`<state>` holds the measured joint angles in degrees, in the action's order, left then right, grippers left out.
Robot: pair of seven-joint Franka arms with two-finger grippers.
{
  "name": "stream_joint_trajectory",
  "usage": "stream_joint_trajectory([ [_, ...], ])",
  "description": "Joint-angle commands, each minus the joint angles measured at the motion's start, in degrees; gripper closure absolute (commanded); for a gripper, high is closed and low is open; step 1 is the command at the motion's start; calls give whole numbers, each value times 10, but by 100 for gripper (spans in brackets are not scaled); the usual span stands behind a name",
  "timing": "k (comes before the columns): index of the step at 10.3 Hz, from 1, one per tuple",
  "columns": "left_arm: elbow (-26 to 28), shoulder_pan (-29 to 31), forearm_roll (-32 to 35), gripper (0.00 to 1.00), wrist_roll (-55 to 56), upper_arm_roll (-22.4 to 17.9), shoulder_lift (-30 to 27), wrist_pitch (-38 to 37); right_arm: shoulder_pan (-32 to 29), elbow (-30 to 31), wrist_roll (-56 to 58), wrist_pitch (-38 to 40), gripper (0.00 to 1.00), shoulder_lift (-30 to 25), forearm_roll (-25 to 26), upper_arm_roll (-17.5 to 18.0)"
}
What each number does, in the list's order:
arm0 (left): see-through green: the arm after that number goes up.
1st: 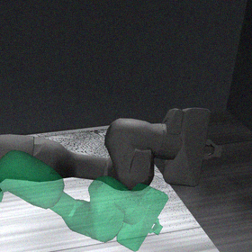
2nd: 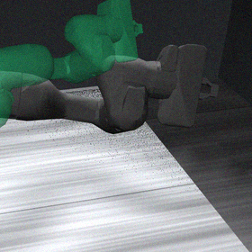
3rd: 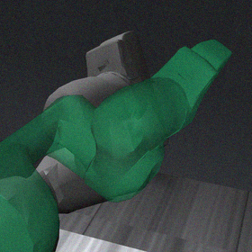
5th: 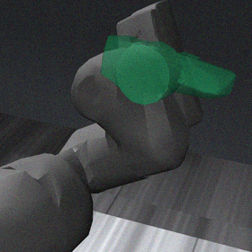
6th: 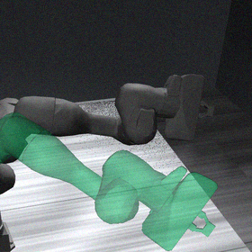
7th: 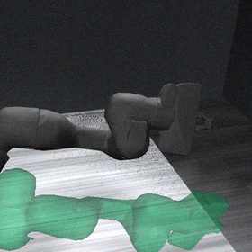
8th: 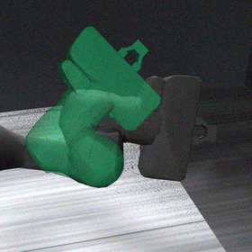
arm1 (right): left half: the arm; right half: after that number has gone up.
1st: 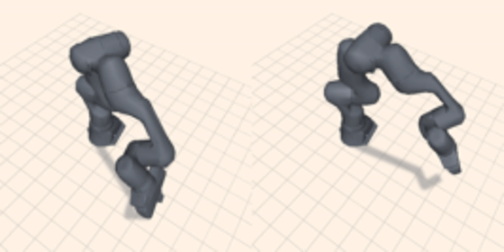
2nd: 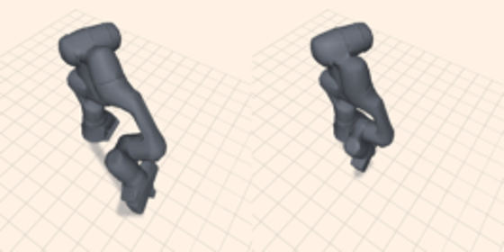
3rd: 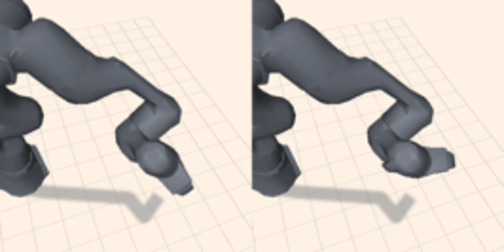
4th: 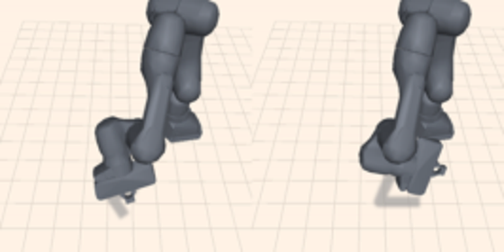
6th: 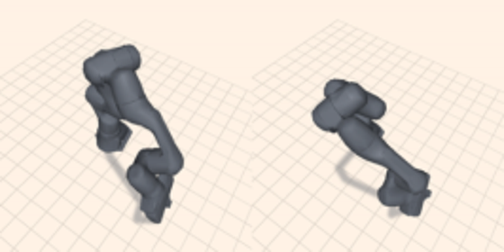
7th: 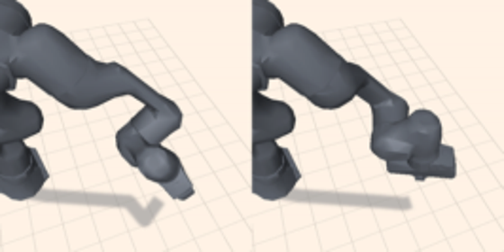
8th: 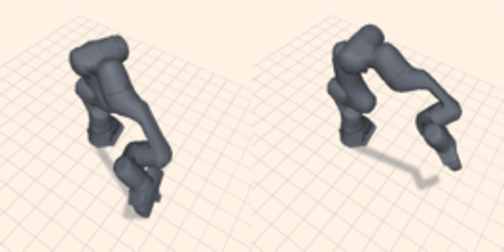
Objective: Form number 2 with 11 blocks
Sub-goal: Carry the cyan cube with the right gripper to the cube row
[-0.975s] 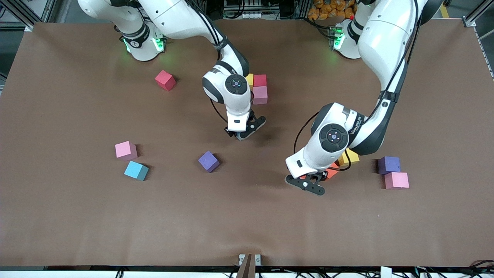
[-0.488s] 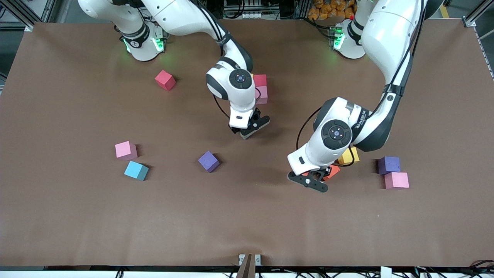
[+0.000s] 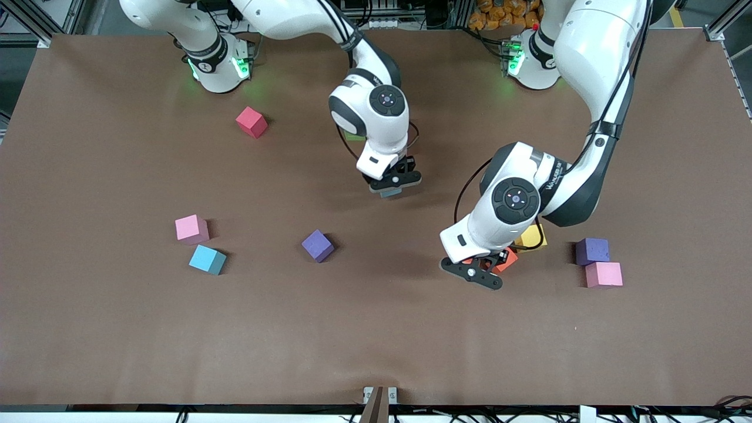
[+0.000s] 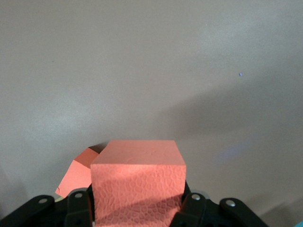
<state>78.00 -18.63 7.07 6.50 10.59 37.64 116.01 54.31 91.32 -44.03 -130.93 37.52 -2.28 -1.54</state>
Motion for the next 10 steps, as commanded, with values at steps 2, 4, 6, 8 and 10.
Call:
stream_joint_trajectory([
  [2,8,6,-12,93,-31,3,-13,-11,10,5,-47,5,100,2,-36,2],
  [4,8,7,-9,92,-50,2,-13,-11,19,12,-62,5,100,9,-38,1],
  [6,8,8,-9,92,-65,0,-13,-11,25,11,-84,1,100,19,-38,1],
  [8,8,8,-9,92,-66,0,-17,-11,33,11,-98,-7,100,27,-38,1],
  [10,8,8,-9,92,-66,-1,-17,-11,34,11,-98,-14,100,32,-37,1],
])
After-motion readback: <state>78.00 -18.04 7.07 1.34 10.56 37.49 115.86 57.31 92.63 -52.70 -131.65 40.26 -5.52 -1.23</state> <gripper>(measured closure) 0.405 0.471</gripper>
